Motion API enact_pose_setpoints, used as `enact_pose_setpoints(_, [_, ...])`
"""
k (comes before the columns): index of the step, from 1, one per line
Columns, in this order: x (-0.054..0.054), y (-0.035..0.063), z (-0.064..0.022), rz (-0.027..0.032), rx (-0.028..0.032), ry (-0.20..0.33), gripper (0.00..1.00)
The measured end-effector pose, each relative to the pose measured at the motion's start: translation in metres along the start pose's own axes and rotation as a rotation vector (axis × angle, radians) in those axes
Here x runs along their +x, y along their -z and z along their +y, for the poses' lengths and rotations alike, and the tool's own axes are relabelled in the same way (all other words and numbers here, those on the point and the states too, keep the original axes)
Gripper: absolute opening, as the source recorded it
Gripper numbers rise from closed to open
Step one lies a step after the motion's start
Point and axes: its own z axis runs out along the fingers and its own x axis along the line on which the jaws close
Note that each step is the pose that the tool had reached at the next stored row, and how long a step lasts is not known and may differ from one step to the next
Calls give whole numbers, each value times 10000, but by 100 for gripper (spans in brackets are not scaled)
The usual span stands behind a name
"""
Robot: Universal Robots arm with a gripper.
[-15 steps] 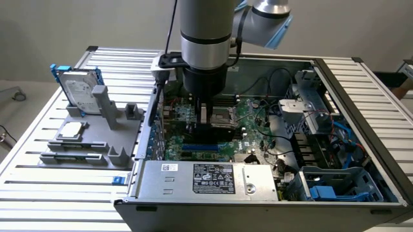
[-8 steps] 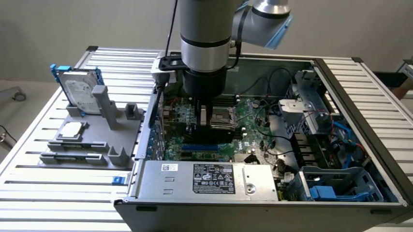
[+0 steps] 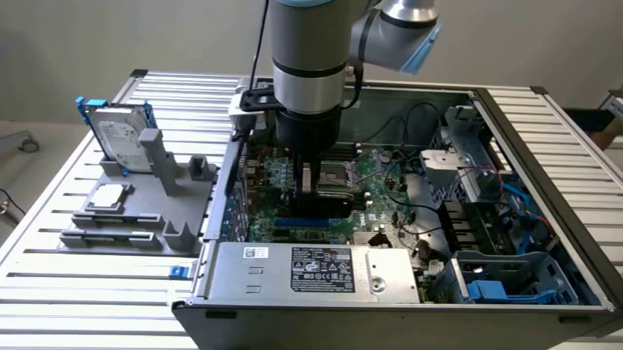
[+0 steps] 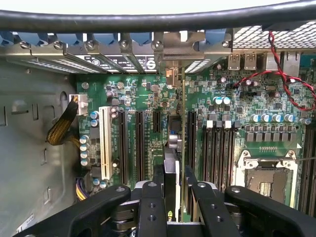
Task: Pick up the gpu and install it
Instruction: 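Insert the gpu into the slot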
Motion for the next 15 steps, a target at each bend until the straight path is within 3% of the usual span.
enact_pose_setpoints(15, [6,-46,9,-32,0,0,27])
